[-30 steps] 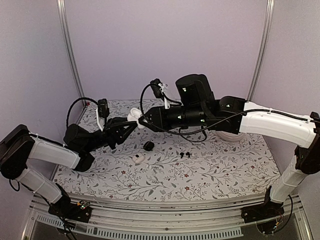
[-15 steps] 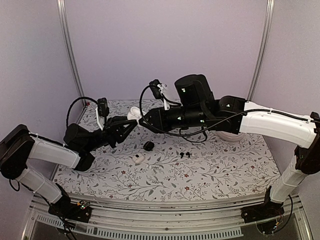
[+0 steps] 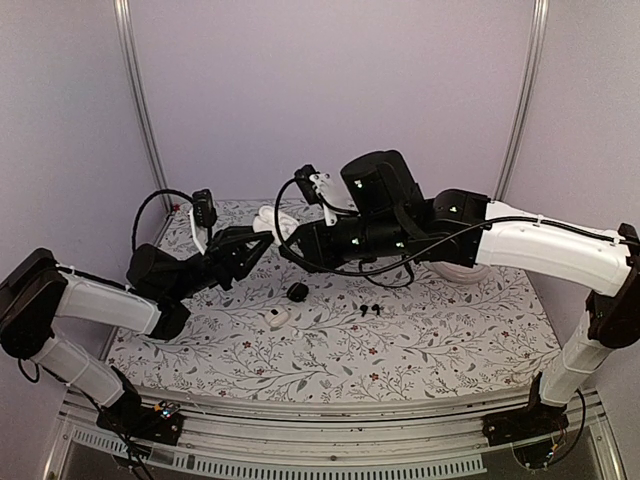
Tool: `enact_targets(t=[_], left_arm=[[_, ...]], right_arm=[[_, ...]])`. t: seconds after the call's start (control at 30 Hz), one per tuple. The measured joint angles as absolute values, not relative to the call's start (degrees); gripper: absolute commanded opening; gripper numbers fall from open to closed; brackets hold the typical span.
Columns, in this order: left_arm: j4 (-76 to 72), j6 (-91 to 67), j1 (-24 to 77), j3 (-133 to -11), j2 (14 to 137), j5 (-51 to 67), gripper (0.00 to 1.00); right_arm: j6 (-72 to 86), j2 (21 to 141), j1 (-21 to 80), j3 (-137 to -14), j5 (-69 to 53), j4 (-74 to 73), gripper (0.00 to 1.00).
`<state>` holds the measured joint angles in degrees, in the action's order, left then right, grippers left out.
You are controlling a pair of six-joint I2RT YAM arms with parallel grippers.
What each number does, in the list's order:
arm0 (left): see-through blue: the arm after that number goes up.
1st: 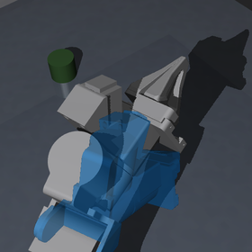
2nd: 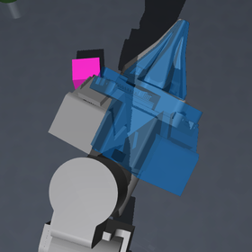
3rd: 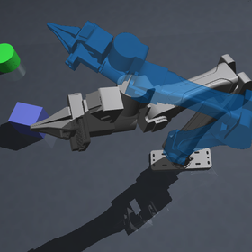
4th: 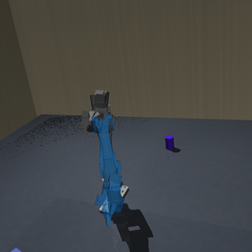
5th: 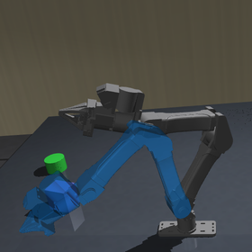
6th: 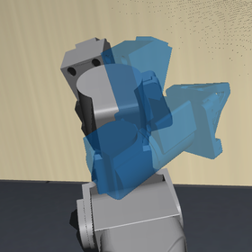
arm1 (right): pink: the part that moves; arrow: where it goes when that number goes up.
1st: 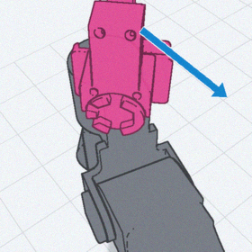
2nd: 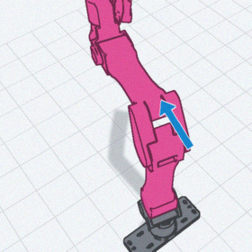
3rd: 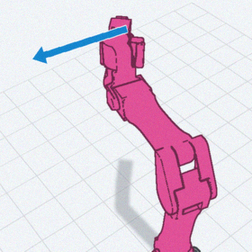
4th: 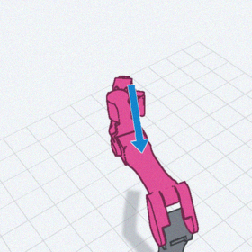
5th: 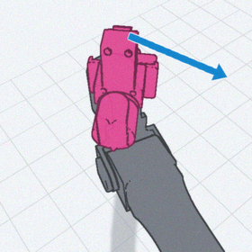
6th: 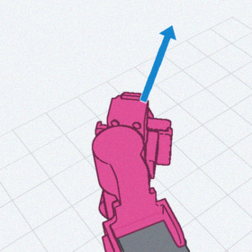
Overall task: Insert the wireless bluetooth earbuds into the charging case
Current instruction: Place the left earbud in the right side groove of the charging case.
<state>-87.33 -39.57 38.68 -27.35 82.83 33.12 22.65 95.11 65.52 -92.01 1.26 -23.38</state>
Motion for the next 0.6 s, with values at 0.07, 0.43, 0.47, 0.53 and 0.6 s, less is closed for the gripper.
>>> enact_targets(t=[0.07,0.43,0.47,0.53,0.6], left_arm=[[-87.4,-39.8,39.0,-28.3,82.5,33.0,0.0],[-87.4,-40.5,39.7,-29.4,82.0,32.7,0.0],[-87.4,-40.5,39.7,-29.4,82.0,32.7,0.0],[-87.4,-40.3,39.7,-29.4,82.0,32.7,0.0],[-87.4,-40.2,39.7,-29.4,82.0,32.8,0.0]], right_arm=[[22.4,95.8,65.5,-92.0,2.0,-25.3,0.44],[21.3,96.8,65.5,-91.1,3.2,-28.8,0.48],[21.1,96.2,65.5,-90.2,3.1,-28.5,0.49],[20.9,94.4,65.5,-88.1,2.6,-28.1,0.49],[20.7,92.4,65.4,-86.0,2.0,-27.3,0.49]])
